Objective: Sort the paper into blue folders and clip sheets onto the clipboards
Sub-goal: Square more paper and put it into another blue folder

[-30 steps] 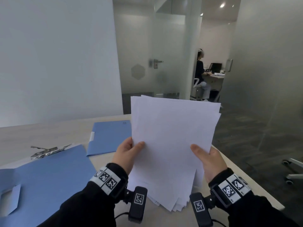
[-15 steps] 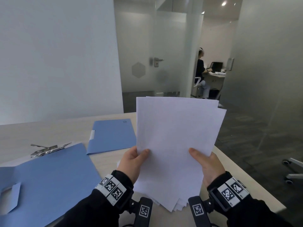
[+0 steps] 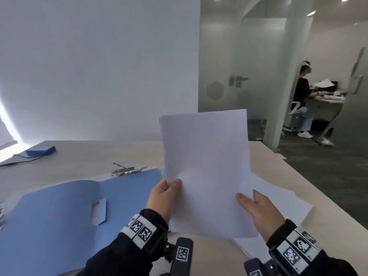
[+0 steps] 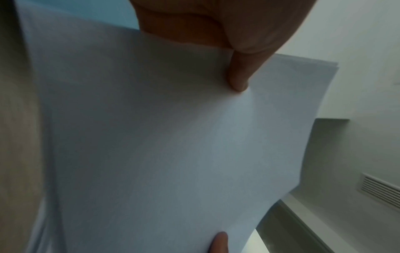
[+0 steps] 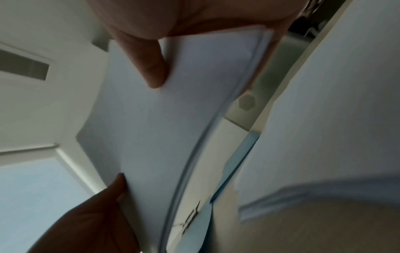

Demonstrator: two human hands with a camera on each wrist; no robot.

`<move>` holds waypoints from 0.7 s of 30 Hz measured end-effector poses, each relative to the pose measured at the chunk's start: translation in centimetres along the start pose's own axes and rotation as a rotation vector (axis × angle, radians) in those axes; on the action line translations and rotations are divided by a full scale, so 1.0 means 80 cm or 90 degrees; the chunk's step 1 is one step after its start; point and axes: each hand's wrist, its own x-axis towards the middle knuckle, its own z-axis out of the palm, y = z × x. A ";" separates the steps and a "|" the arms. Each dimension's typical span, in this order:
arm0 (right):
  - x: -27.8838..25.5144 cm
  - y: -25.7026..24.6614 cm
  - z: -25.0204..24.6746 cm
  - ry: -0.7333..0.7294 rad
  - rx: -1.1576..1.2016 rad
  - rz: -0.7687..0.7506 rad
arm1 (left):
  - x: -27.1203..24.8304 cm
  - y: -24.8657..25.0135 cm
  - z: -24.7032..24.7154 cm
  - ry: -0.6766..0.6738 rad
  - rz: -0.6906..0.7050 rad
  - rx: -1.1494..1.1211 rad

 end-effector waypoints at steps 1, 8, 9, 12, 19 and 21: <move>0.004 0.000 0.017 -0.022 -0.012 0.006 | 0.002 0.000 -0.022 0.008 -0.025 0.008; 0.048 0.004 0.127 -0.131 -0.050 0.083 | -0.013 0.010 -0.180 0.106 -0.095 0.123; 0.055 0.006 0.139 -0.143 -0.064 0.089 | -0.018 0.013 -0.206 0.143 -0.081 0.161; 0.075 0.009 0.172 -0.199 -0.125 0.098 | -0.033 0.020 -0.282 0.246 -0.066 0.274; 0.095 0.003 0.229 -0.243 -0.199 0.101 | -0.071 0.031 -0.418 0.409 -0.174 0.436; 0.096 0.004 0.242 -0.253 -0.197 0.111 | -0.073 0.024 -0.440 0.378 -0.200 0.444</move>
